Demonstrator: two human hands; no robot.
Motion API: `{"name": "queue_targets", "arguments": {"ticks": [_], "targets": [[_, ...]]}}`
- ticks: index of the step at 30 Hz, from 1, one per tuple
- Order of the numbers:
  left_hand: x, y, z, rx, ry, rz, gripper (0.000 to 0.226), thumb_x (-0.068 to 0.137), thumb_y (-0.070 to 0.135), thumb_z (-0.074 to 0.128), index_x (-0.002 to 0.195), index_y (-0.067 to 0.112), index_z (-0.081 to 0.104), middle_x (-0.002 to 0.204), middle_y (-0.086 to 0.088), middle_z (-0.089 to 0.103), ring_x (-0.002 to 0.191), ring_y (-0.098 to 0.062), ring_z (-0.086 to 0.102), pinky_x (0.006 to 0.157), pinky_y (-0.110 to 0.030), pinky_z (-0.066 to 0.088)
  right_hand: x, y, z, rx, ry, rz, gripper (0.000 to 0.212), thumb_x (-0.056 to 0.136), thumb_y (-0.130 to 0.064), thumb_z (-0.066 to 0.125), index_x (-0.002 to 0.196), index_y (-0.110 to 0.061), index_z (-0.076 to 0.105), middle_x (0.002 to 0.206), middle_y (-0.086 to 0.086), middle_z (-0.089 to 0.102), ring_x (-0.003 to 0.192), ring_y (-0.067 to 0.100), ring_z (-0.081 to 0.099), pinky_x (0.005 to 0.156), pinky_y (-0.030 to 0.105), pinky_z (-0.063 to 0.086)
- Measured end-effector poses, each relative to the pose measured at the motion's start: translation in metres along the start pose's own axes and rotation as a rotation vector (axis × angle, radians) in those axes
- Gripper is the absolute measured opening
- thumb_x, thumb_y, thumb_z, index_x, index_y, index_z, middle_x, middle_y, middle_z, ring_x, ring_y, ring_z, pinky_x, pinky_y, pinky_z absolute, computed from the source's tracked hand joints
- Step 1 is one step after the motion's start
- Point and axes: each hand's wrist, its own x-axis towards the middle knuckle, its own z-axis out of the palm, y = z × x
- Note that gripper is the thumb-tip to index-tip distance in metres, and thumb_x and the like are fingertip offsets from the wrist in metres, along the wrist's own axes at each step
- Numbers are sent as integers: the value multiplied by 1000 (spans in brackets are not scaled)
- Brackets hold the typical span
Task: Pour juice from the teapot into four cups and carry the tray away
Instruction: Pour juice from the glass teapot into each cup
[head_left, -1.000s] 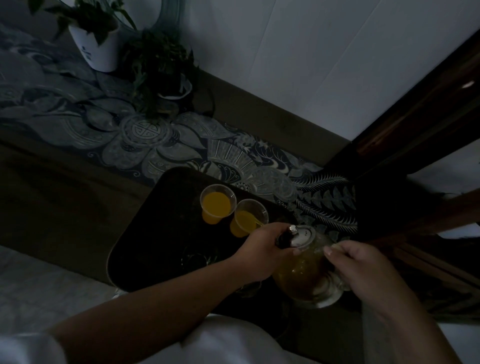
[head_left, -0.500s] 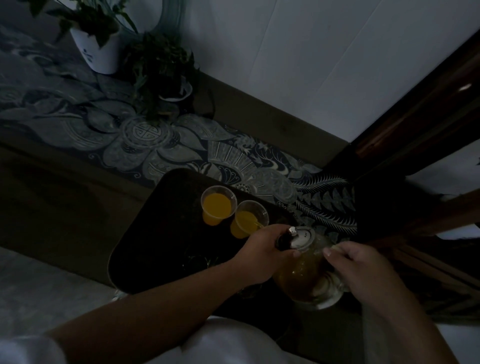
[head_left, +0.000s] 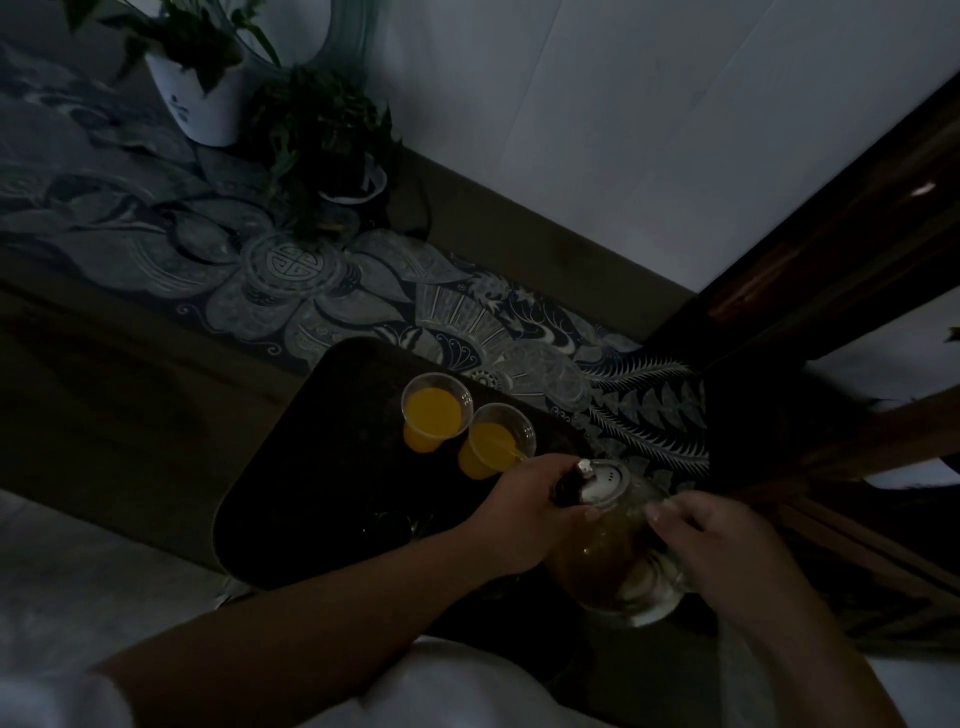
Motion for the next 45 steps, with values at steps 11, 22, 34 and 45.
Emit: {"name": "queue_targets", "arguments": {"ticks": [11, 22, 34, 45], "targets": [[-1, -2, 1, 26, 5, 20, 37, 87, 13, 70, 123, 16, 60, 116, 5, 64, 107, -5, 60, 91, -19, 50, -3, 4, 0, -9, 16, 0, 28, 90, -32, 60, 71, -15, 70, 69, 4, 69, 69, 19, 65, 62, 33, 46], [-2, 0, 0, 33, -10, 32, 39, 87, 15, 70, 125, 16, 59, 120, 3, 62, 111, -10, 59, 94, -29, 51, -7, 5, 0, -19, 25, -5, 29, 91, -33, 59, 68, -17, 68, 62, 0, 65, 61, 15, 61, 55, 28, 42], [-5, 7, -9, 77, -43, 36, 35, 87, 14, 69, 120, 15, 60, 116, 2, 62, 108, -10, 60, 94, -40, 52, -14, 9, 10, -5, 70, -24, 34, 91, -36, 57, 66, -13, 62, 64, 8, 62, 62, 22, 61, 56, 32, 42], [-8, 8, -9, 203, -63, 54, 41, 88, 16, 69, 126, 17, 55, 124, 4, 56, 107, -1, 51, 85, -7, 39, -19, 23, 27, 135, 130, 1, 29, 91, -32, 58, 67, -19, 67, 66, 1, 67, 69, 18, 64, 64, 35, 46]]}}
